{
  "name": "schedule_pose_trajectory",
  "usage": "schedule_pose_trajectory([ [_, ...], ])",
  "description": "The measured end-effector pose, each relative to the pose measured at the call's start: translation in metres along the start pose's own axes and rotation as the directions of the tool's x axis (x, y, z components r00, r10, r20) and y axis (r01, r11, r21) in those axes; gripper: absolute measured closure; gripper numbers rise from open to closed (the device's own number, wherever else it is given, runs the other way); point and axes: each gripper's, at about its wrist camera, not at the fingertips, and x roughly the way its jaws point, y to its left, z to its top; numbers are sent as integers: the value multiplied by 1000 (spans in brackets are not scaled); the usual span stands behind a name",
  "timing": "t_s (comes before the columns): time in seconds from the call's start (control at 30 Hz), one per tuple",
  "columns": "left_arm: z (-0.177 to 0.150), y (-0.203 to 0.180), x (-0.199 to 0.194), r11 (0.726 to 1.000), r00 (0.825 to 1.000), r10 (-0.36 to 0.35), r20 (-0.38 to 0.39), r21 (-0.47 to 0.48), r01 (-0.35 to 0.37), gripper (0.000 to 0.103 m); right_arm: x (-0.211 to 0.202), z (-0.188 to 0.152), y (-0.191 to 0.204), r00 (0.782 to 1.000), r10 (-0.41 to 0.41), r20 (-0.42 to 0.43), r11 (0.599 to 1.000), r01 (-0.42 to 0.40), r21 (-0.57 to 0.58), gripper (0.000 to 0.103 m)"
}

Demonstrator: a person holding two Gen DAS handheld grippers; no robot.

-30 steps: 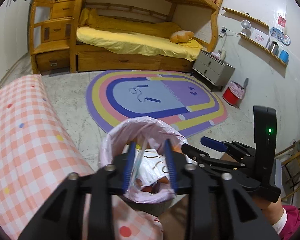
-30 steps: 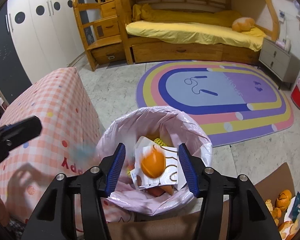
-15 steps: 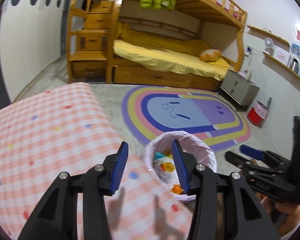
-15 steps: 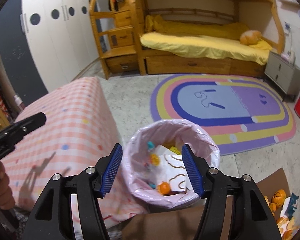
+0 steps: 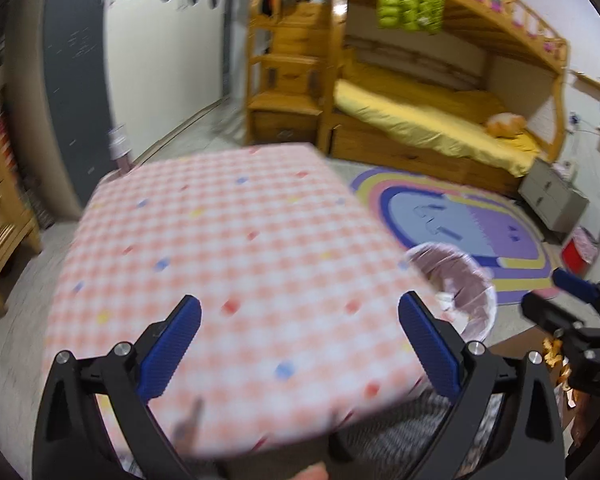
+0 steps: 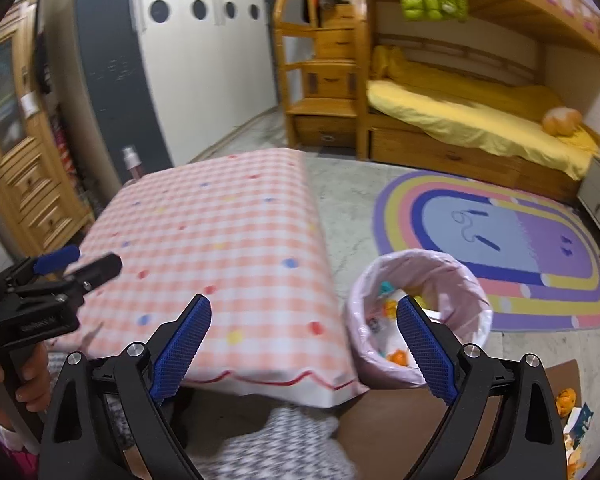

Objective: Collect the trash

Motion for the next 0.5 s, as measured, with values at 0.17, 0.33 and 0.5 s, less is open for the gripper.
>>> schedule_pose_trajectory([
  [0.17,-17,17,-26,994,994,105,-13,-7,-106,7,-20,-5,24,999,29,24,999,-28,-30,8],
  [0.33,-30,28,-50,994,993,111,-34,-17,-112,7,-36,-10,40,999,47,26,998,-46,-50,8],
  [0.5,-38,34,-71,991,991,127,-30,-39,-128,7,-51,-13,51,998,47,40,996,-44,-75,8],
])
